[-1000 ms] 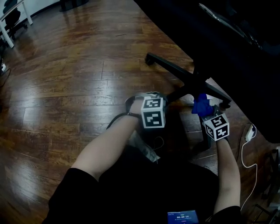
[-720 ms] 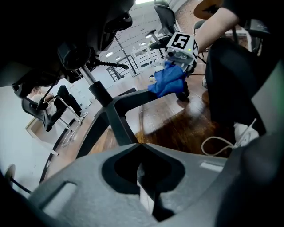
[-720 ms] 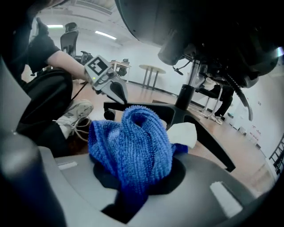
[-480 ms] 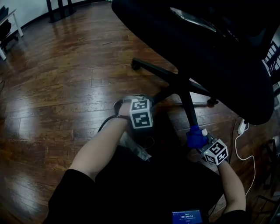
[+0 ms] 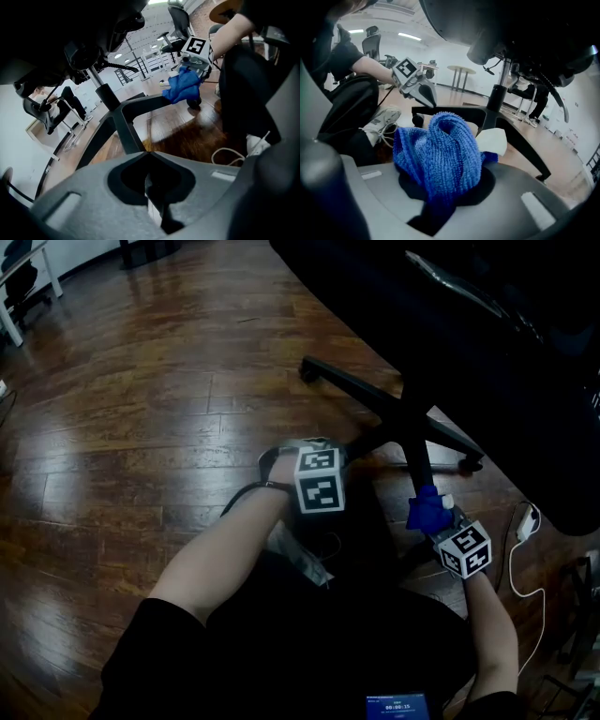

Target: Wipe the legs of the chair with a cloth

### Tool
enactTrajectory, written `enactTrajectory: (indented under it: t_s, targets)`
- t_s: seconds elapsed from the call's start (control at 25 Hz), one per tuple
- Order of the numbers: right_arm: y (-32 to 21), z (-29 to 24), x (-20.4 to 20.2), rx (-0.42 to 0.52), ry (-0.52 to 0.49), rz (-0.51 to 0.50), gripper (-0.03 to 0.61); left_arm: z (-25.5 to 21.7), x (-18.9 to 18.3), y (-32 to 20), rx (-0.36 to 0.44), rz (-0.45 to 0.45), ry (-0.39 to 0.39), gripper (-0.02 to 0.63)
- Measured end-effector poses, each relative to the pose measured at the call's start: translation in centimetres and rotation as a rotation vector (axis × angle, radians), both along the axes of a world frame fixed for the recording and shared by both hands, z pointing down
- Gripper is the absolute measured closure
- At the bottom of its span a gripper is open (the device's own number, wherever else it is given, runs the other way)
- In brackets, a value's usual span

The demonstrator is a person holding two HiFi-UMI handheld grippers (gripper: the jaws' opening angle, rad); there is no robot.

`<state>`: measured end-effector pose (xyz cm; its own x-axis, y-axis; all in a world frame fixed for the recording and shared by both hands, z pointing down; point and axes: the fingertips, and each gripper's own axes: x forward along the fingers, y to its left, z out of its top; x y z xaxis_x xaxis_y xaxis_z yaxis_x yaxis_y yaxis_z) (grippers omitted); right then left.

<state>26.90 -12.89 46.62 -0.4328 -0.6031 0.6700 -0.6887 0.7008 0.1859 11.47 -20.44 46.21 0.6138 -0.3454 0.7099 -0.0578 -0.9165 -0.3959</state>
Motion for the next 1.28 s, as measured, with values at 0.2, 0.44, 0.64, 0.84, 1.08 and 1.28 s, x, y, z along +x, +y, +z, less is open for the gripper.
enactTrajectory:
  t_s: [0.2, 0.44, 0.64, 0.84, 1.08, 1.28]
  targets:
    - [-8.4, -2.5, -2.1, 0.128, 0.04, 0.032, 0.499, -0.1, -0.1, 0.0, -0.012, 0.002, 0.015, 0.614]
    - [-11.2, -3.2, -3.1, 0.202, 0.075, 0.037, 0.497, -0.1, -0.1, 0.0, -0.01, -0.004, 0.021, 0.614]
    - [-7.3, -1.8, -2.8, 0.129, 0.102, -0.024, 0.497, 0.2, -0.2, 0.0, 0.033, -0.008, -0.007, 0.614]
    - [-0.4, 0.0, -1.0, 0.083, 0.052, -0.048, 0.499, 0.4, -0.3, 0.0, 0.045, -0.02, -0.024, 0.614]
    - [5.9, 1.7, 0.9, -0.028, -0.024, -0.038, 0.499, 0.5, -0.2, -0.1, 0.034, -0.04, -0.027, 0.614]
    - [5.4, 2.0, 0.8, -0.054, 0.075, -0.059, 0.5, 0.3, -0.1, 0.1, 0.002, -0.05, -0.017, 0.614]
